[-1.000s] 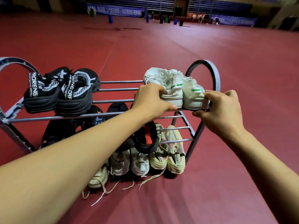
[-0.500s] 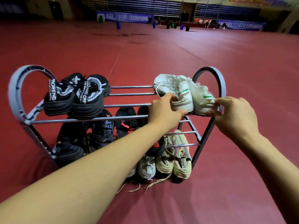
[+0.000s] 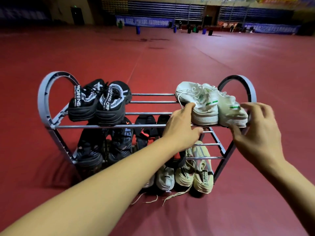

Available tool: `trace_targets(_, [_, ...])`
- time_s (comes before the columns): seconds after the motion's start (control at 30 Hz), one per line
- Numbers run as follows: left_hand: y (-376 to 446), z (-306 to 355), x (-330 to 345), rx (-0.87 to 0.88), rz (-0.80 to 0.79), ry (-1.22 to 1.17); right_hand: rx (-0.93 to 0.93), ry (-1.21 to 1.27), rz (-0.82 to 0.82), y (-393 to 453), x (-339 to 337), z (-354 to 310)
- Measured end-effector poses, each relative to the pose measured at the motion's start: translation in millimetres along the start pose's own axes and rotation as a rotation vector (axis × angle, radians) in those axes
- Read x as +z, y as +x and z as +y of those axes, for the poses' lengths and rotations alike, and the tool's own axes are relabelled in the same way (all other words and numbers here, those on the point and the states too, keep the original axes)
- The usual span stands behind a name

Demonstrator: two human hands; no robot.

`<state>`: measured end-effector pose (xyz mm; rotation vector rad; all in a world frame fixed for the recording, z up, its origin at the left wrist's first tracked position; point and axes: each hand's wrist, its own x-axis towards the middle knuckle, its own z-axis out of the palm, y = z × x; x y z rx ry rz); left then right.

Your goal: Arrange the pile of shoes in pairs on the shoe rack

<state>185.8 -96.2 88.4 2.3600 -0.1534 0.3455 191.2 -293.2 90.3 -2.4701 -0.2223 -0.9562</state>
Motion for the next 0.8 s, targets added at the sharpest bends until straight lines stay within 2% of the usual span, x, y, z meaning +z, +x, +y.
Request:
trace_targets(0.07, [-19,-11,-3,0.052,0.149,-0.042,-0.049,0.152,0.09,-16,-1,-23])
trace_targets(0.1, [-31,-18,-5,0.086,0.209,-0.04,-0.1,0.237,0.076,-28,2,-36])
trace_targets(0.23, [-73,-43,-21,0.278,0.205,0.14,-0.333,0.392,-0.226,-73,35,-74])
trace_targets(0.3, [-78,-56,-37,0.326,0.236,0.219,-0.407,0.389,-0.296,-73,53,-88])
trace_targets(0.4, [-68,-63,-58,0.293,0.271,0.348,-0.356,0.408,-0.316,-58,71,-110])
trace_targets(0.53, [-43,-68,-73,0.138,0.19,0.431,-0.237,0.338,-0.394,-31,91,-135])
trace_targets(0.63, [-31,-62,-85,0.121,0.082,0.385,-0.201,0.285,-0.514,-15,84,-143])
trace_targets(0.73, [-10,-36,-119,0.137,0.043,0.265,-0.093,0.302,-0.579,22,53,-147])
trace_targets(0.8, [2,-2,-154,0.039,-0.067,0.162,-0.016,0.276,-0.636,54,22,-150])
